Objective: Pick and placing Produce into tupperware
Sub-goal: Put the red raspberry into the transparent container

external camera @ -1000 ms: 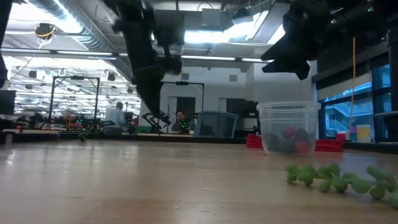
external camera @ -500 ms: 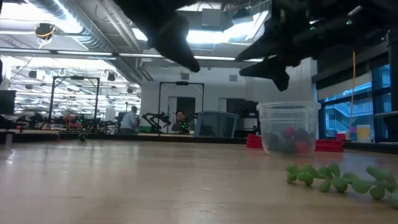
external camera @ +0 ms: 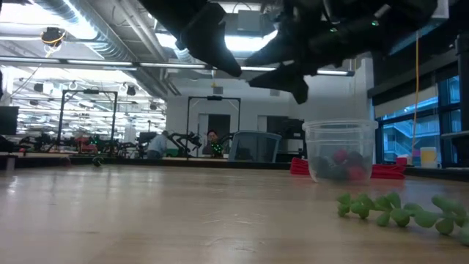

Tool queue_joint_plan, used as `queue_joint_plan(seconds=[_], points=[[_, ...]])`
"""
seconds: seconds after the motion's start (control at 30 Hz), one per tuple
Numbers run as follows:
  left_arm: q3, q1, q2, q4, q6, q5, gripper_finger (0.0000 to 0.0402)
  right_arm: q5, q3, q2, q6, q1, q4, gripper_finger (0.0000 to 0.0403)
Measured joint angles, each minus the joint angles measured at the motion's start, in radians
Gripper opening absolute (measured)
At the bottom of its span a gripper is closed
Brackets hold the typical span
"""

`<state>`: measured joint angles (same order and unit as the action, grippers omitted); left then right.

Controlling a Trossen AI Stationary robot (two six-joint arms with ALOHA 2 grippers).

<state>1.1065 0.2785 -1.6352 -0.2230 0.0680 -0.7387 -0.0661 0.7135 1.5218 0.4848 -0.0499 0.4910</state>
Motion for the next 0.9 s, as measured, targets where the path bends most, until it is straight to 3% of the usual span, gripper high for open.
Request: queue_joint_plan(seconds=[0.63, 0.77, 0.9], points=[[0.000, 0.000, 0.000, 0.007, -0.028, 0.003, 0.0112, 0.001, 0.116, 0.108, -0.049, 0.000, 0.000, 0.0202], [0.000, 0.001, 0.000, 0.011, -0.028, 0.003, 0.0113, 0.023, 0.123, 0.113, -0.056, 0.001, -0.001, 0.0178], [0.000, -0.001, -0.001, 0.010, -0.030, -0.003, 0.0112, 0.030, 0.124, 0.113, -0.075, 0.000, 0.000, 0.0126]])
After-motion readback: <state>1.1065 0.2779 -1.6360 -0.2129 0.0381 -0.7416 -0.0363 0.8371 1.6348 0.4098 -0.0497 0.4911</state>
